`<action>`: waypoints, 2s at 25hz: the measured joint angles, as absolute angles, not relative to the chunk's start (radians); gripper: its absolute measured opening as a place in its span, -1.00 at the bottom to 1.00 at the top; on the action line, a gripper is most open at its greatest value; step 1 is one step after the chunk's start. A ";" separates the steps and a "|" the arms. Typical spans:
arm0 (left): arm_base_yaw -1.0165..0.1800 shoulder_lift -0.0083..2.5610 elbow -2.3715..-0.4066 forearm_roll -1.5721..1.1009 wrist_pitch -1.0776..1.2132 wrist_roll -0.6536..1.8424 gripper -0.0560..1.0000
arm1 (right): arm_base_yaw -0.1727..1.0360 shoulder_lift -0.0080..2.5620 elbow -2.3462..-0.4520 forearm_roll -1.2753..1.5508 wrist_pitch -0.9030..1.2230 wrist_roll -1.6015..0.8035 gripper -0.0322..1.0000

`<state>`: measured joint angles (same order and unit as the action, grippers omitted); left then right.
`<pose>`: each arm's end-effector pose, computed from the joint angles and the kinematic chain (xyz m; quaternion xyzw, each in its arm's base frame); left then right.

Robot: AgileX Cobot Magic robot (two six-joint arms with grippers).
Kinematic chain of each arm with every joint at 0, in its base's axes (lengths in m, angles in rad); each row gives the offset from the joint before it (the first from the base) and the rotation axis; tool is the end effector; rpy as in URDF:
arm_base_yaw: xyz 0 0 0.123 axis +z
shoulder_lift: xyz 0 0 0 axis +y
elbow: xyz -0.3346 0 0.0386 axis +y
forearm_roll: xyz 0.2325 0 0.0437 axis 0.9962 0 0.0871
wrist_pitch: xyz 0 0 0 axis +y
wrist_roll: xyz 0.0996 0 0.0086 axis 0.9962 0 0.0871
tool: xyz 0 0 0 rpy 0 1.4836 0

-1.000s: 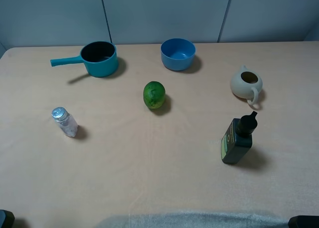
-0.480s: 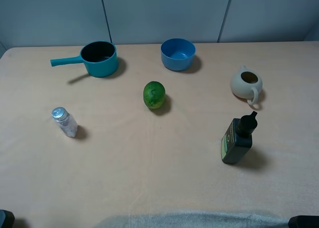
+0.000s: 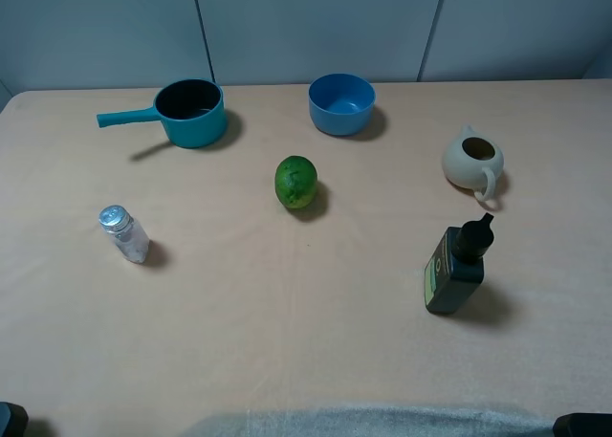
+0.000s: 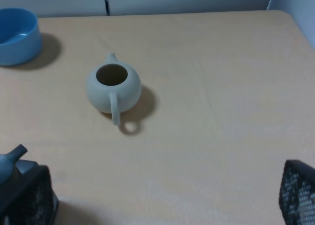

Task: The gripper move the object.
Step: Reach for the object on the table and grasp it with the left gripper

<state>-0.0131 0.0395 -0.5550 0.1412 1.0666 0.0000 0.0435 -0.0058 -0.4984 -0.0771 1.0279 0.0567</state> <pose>-0.0630 0.0132 0.2833 0.0021 0.8486 0.0670 0.5248 -0.0616 -0.0093 0.2681 0.0065 0.8428 -0.0116 0.5381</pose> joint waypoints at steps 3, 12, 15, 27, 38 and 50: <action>-0.013 0.110 -0.593 0.141 1.069 0.000 0.83 | 0.044 -0.006 -0.498 -0.077 1.028 0.057 0.40; -0.013 0.337 -0.682 0.094 1.069 0.000 0.82 | 0.044 -0.006 -0.498 -0.077 1.028 0.057 0.40; -0.013 0.414 -0.697 0.068 1.069 0.000 0.81 | 0.044 -0.006 -0.498 -0.077 1.028 0.057 0.40; -0.013 0.655 -0.720 -0.037 1.068 0.057 0.81 | 0.044 -0.006 -0.498 -0.077 1.028 0.057 0.40; -0.013 0.811 -0.785 -0.063 1.114 0.063 0.81 | 0.044 -0.006 -0.498 -0.077 1.028 0.057 0.40; -0.030 1.002 -0.785 -0.066 1.126 0.063 0.80 | 0.044 -0.006 -0.498 -0.077 1.028 0.057 0.40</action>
